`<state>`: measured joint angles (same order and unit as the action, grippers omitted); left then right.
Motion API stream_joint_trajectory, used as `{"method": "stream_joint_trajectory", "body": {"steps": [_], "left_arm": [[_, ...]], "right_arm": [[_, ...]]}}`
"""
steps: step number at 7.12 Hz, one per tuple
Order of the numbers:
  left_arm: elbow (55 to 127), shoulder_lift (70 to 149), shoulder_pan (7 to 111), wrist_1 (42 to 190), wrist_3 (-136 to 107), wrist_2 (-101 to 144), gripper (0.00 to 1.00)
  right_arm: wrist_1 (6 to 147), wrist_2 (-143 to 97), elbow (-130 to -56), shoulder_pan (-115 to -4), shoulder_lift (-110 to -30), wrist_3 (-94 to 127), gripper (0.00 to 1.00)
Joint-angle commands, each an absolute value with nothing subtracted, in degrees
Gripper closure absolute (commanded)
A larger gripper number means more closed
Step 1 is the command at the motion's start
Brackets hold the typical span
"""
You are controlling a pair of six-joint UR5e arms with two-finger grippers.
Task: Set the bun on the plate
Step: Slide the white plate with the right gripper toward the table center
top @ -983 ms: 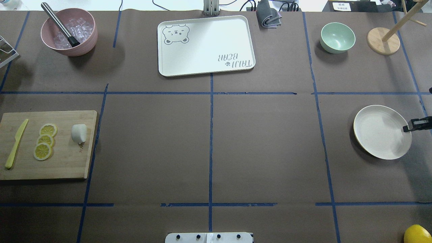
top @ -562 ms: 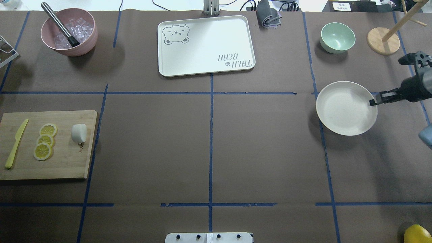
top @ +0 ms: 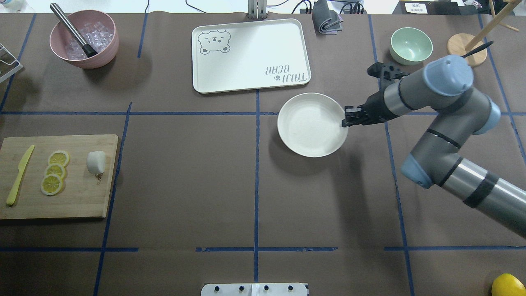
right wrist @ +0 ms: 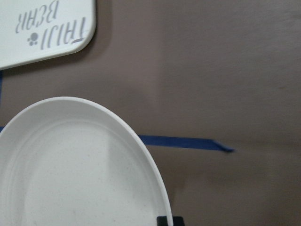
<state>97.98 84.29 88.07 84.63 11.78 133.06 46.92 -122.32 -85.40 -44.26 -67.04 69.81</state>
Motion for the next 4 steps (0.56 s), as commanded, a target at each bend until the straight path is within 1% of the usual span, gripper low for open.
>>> {"method": "stream_joint_trajectory", "body": {"steps": [1,2,4], "left_arm": [[98.00,84.29,87.98,84.46,11.69,133.07,0.00],[97.91,84.29,87.98,84.46,11.78,133.07,0.00],[97.91,84.29,87.98,84.55,11.78,133.07,0.00]], "right_arm": [[53.50,-115.43,-85.43,-37.47,-60.15,76.17,0.99],[55.35,-110.53,-85.43,-33.70,-58.38,78.72,0.99],[55.46,-108.90,-85.87,-31.30,-58.10,80.50,0.96]]}}
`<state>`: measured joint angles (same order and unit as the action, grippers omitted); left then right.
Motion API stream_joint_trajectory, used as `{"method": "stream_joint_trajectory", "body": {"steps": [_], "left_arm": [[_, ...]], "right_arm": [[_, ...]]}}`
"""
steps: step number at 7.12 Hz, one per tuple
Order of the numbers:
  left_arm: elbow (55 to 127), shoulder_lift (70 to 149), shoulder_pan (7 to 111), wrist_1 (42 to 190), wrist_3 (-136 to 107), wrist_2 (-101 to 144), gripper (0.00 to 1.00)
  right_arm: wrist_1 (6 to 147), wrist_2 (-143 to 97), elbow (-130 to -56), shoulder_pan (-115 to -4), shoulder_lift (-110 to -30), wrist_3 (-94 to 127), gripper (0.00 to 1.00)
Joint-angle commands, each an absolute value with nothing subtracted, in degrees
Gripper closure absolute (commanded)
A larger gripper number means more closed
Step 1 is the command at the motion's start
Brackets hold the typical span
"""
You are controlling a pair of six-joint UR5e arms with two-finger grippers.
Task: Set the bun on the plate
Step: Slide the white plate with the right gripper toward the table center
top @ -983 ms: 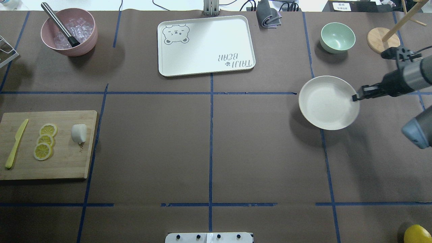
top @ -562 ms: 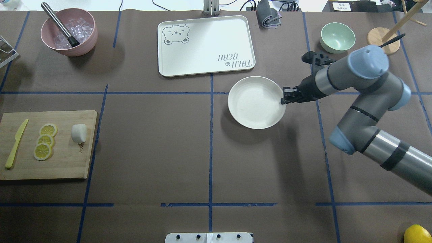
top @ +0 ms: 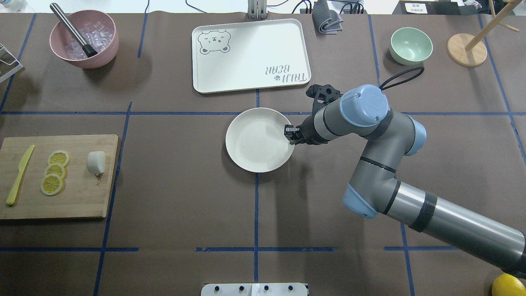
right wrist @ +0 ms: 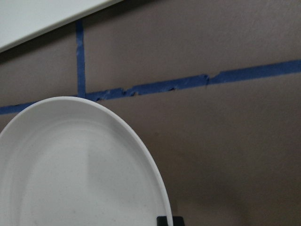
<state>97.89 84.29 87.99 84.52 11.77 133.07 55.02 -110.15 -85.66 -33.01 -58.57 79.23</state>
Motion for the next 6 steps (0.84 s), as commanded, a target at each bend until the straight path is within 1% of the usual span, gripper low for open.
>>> {"method": "stream_joint_trajectory", "body": {"steps": [1,2,3,4,5,6], "left_arm": [[97.91,84.29,87.98,84.55,11.78,133.07,0.00],[97.91,84.29,87.98,84.72,11.78,133.07,0.00],[97.82,84.29,87.98,84.73,11.78,133.07,0.00],[98.08,84.29,87.98,84.73,11.86,133.07,0.00],[98.09,84.46,87.98,84.99,12.04,132.63,0.00],[98.09,84.46,87.89,85.08,12.04,132.63,0.00]], "right_arm": [[55.46,-108.98,-85.96,-30.85,-58.10,80.51,0.67],[55.63,-108.98,-86.31,-30.85,-58.27,80.59,0.01],[60.25,-109.25,-89.01,-31.02,-58.71,80.51,0.00],[74.21,-109.51,-94.60,-32.16,-57.93,79.55,0.00],[83.40,-110.99,-99.01,-34.60,-58.01,74.93,0.00],[88.54,-114.49,-100.44,-38.54,-58.53,69.23,0.00]]}}
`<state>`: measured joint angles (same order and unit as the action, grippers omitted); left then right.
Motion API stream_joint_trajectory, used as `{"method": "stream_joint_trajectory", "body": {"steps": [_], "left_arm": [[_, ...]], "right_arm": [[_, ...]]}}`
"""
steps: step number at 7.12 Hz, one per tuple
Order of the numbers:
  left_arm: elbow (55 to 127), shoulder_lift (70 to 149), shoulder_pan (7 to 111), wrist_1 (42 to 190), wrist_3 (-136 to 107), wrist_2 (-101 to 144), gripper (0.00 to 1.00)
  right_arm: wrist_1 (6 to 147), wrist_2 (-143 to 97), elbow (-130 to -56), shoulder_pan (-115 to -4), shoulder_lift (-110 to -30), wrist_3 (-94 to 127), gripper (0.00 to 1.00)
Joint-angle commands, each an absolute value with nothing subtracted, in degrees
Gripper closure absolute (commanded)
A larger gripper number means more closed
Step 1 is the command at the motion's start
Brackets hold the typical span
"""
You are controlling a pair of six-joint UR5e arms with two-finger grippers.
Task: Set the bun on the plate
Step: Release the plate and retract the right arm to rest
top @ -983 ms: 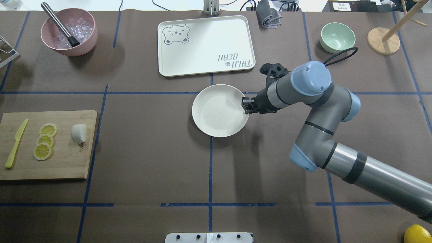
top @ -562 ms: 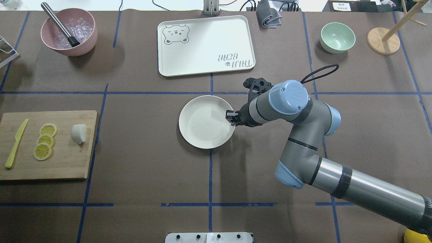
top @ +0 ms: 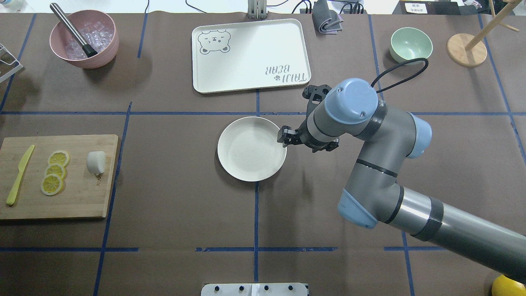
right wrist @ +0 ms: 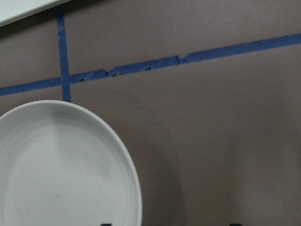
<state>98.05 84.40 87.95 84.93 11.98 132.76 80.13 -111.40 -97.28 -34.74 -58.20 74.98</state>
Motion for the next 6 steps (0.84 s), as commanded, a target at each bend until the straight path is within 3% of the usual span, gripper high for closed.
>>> {"method": "stream_joint_trajectory", "body": {"steps": [1,2,4,6], "left_arm": [[98.26,84.72,87.89,85.17,11.61,132.80,0.00],[98.44,85.25,87.89,85.43,11.78,132.80,0.00],[97.30,86.66,87.71,92.25,11.69,132.63,0.00],[97.29,86.75,87.63,95.00,11.78,132.80,0.00]], "right_arm": [[91.55,-117.74,-100.89,-43.54,-59.75,62.56,0.00],[92.63,-120.12,-103.07,-47.77,-63.25,54.31,0.00],[92.90,-123.04,-108.27,-58.21,-77.54,30.90,0.00],[94.38,-126.01,-106.62,-72.26,-85.84,5.30,0.00]]}}
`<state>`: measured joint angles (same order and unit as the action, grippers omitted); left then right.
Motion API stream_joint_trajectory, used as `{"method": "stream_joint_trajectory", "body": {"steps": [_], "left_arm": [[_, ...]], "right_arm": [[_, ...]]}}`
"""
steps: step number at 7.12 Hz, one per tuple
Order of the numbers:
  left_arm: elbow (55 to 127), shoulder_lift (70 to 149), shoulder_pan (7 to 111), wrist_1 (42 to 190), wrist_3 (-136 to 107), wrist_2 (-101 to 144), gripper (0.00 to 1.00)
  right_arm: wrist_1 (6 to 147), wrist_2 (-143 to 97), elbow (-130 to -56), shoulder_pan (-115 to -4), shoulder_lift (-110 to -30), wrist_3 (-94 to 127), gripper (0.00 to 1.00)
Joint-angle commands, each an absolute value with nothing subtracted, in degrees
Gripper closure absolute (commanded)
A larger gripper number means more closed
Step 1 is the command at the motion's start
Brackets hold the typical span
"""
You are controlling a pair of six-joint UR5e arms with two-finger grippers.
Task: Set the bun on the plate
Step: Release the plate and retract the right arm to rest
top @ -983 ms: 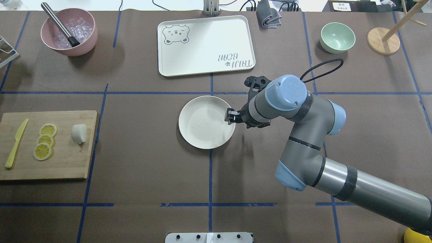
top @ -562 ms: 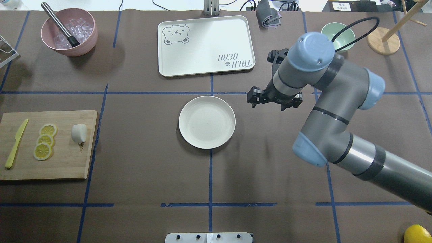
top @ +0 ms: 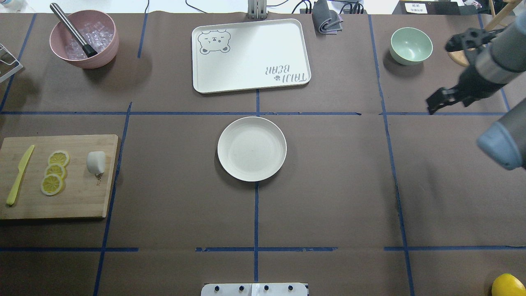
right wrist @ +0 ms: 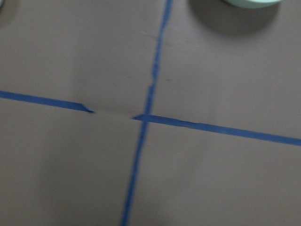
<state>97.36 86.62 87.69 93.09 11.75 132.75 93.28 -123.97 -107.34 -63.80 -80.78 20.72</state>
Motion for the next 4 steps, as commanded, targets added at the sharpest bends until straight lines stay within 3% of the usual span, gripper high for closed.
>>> {"method": "stream_joint_trajectory", "body": {"steps": [1,4], "left_arm": [[97.29,86.92,87.63,95.27,11.69,132.72,0.00],[95.47,88.07,87.54,99.20,11.17,133.42,0.00]], "right_arm": [[95.79,-128.21,-105.92,-78.51,-89.18,-5.69,0.00],[95.45,-128.15,-106.52,-86.57,-99.30,-12.05,0.00]]}}
